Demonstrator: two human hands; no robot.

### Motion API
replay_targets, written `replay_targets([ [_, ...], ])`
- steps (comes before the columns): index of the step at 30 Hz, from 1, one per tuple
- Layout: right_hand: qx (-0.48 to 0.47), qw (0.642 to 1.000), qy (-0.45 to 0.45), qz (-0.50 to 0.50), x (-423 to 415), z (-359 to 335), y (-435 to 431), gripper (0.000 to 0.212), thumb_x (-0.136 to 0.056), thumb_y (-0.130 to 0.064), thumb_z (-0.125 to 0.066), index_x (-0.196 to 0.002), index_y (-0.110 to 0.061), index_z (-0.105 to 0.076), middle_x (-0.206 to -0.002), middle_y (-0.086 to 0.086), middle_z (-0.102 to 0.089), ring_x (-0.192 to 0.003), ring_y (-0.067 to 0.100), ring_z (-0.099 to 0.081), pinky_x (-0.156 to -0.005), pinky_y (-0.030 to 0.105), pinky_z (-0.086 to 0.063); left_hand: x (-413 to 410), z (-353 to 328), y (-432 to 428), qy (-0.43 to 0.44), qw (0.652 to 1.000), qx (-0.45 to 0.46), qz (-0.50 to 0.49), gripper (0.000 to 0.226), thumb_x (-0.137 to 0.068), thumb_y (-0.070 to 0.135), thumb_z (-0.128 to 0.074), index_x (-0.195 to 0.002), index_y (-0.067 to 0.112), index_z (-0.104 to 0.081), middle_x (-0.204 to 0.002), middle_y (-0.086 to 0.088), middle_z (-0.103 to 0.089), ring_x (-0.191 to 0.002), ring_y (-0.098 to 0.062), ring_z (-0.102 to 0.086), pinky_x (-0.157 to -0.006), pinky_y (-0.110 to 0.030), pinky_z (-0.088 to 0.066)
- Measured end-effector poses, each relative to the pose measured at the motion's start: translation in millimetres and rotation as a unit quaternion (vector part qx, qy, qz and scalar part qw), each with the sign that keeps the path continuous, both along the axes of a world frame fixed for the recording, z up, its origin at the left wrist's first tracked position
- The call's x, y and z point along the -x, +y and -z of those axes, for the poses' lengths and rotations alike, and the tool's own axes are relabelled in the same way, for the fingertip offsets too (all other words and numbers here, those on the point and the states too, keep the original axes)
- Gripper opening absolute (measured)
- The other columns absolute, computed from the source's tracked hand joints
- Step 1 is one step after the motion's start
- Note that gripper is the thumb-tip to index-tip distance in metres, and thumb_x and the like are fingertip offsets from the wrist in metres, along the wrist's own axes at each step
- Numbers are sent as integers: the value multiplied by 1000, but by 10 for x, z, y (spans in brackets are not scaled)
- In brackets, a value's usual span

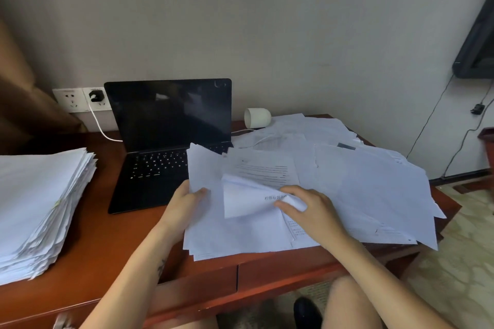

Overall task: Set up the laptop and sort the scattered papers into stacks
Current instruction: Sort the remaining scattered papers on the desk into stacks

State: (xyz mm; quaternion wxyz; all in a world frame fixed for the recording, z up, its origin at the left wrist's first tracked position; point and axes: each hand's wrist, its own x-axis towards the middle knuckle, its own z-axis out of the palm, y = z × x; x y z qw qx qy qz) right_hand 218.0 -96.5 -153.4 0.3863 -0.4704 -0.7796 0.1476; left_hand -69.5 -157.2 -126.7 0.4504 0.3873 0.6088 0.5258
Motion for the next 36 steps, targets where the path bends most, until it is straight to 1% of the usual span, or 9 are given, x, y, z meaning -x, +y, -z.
replay_targets([
  [4, 49, 994, -39, -84, -18, 81, -144, 35, -83, -54, -75, -115, -42, -71, -107, -35, -65, -109, -6, -55, -92, 11, -40, -71, -118, -33, -32, 999, 4, -2, 14, -109, 31, -51, -118, 26, -60, -110, 0, -73, -87, -14, -73, -61, -19, -55],
  [8, 67, 984, -37, -159, -9, 121, -158, 29, -89, -53, -67, -113, -37, -74, -120, -29, -66, -123, -3, -54, -106, 16, -37, -102, -120, -83, 22, 999, 4, 41, 12, -106, 20, -59, -98, 29, -59, -88, 16, -79, -69, 3, -73, -54, -11, -52],
  [11, 82, 989, 40, -118, 38, 94, -77, 20, -99, -34, -61, -114, -28, -73, -125, -21, -65, -127, -1, -52, -111, 25, -38, -84, -86, -67, 51, 998, 19, 40, 17, -100, 7, -66, -100, 24, -64, -90, 8, -80, -74, -8, -77, -58, -18, -57],
  [14, 69, 991, -116, -2, 46, 134, 52, 39, -103, -43, -50, -137, -24, -58, -149, -5, -49, -143, 8, -33, -121, 36, -23, -28, -37, -28, 65, 996, 51, 22, 29, -95, 3, -70, -116, 19, -60, -106, 0, -76, -90, -19, -75, -68, -31, -59],
  [18, 45, 974, -221, -34, 81, 192, 23, 51, -101, -52, -45, -147, -28, -46, -156, -5, -38, -148, 11, -24, -122, 35, -18, 0, -11, -1, 47, 997, 59, 18, 34, -97, 4, -63, -126, 20, -53, -117, -2, -69, -101, -24, -69, -73, -36, -57],
  [23, 58, 980, -164, -100, 158, 141, 21, 45, -99, -47, -53, -140, -29, -54, -146, -15, -45, -140, 0, -32, -119, 27, -26, 22, 13, -8, 43, 997, 51, 27, 34, -95, 5, -70, -122, 23, -59, -117, -1, -74, -104, -24, -73, -89, -45, -60],
  [28, 142, 987, -14, -78, 188, 73, 51, 31, -100, -30, -60, -131, -27, -60, -134, -15, -55, -125, 0, -50, -111, 25, -39, 40, 31, -100, 77, 997, 1, 9, 40, -101, 5, -63, -131, 30, -55, -123, 3, -71, -112, -20, -70, -92, -44, -61],
  [33, 240, 947, 194, -89, 282, -220, 131, 43, -101, -14, -59, -140, -18, -42, -128, -14, -59, -120, -5, -57, -88, 6, -46, 113, -96, -98, 87, 993, -79, 1, 45, -101, 6, -63, -131, 39, -54, -127, 9, -70, -118, -17, -68, -102, -51, -56],
  [36, 251, 929, 253, -98, 348, -469, 248, 52, -101, -16, -60, -142, -27, -31, -126, -15, -62, -108, -11, -61, -84, 11, -49, 102, -268, -7, 100, 987, -129, 8, 47, -101, 10, -65, -135, 40, -52, -131, 13, -68, -123, -13, -65, -105, -48, -54],
])
